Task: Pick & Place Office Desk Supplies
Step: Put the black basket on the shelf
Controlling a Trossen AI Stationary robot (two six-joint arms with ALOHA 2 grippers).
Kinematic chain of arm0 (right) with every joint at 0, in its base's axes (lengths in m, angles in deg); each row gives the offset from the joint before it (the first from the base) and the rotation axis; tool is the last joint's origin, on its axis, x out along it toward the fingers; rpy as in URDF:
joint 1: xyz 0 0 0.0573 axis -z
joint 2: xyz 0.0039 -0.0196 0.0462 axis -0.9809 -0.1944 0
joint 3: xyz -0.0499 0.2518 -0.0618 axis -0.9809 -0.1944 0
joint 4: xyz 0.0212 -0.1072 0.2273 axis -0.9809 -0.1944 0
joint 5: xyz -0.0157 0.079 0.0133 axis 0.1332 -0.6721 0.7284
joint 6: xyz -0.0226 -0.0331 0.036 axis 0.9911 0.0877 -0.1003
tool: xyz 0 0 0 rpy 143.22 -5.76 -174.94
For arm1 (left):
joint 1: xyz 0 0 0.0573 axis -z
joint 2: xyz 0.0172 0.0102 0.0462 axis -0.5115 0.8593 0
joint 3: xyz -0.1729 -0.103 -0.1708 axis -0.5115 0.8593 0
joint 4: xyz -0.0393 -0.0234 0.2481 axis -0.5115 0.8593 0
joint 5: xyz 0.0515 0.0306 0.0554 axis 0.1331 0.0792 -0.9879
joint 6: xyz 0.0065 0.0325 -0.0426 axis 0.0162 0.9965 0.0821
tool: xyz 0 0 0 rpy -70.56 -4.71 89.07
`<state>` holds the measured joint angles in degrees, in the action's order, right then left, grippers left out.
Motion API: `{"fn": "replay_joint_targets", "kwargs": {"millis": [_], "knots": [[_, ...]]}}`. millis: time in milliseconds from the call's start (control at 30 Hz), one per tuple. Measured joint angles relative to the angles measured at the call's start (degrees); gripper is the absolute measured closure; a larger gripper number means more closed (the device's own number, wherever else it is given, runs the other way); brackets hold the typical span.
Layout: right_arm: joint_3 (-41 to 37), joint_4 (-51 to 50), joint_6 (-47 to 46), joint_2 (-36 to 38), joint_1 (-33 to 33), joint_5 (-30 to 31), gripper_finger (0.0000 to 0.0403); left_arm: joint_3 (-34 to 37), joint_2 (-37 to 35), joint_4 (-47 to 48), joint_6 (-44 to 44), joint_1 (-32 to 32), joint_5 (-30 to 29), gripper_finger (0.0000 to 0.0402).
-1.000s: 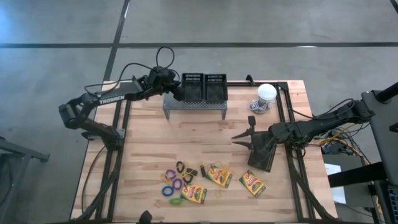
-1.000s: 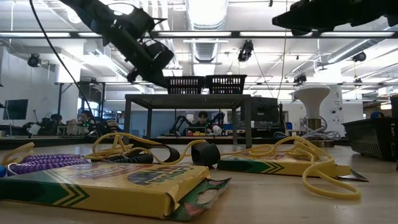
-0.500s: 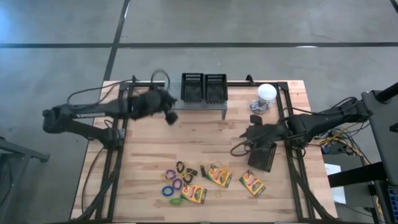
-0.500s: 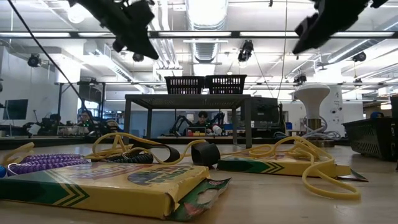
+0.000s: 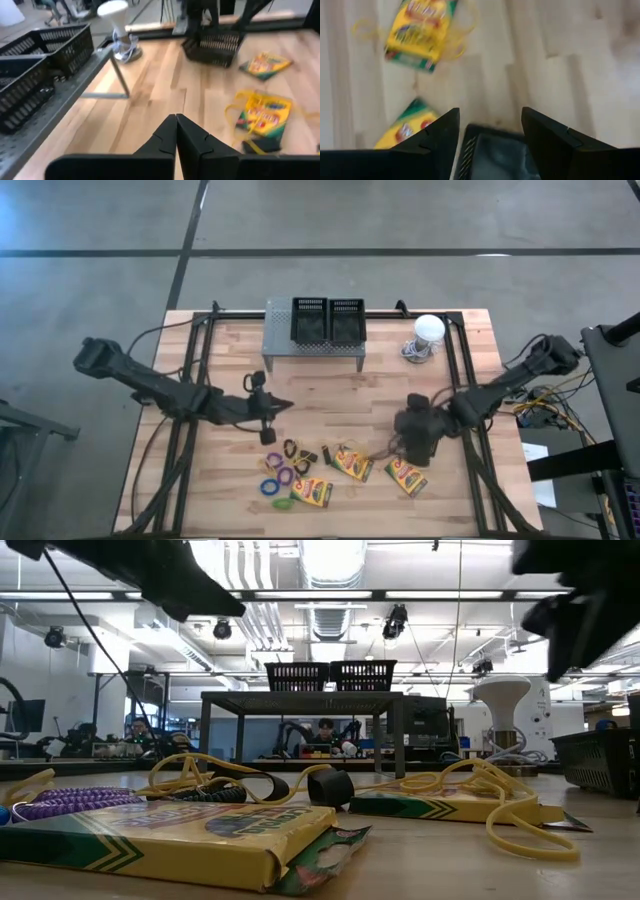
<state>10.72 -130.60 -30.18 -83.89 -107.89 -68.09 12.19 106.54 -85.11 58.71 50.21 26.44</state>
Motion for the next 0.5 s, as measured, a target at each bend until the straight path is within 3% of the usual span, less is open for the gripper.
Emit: {"fn": "replay_joint_targets", "kwargs": {"millis": [100,300,500], "knots": [[-1.00,0.25,0.10,0.12,-4.38,2.64,0.0193,1.98,0.00,-5.88,0.00,0.20,0.00,0.0389],[-2.61,0.38,-3.69,1.36,-13.27,17.63,0.0193,3.74,0.00,-12.91,-0.03,0.18,1.54,0.0390],[-4.99,0.42,-4.50,1.37,-15.88,21.07,0.0202,3.78,0.06,-15.69,-0.22,0.18,5.19,0.0390]]}}
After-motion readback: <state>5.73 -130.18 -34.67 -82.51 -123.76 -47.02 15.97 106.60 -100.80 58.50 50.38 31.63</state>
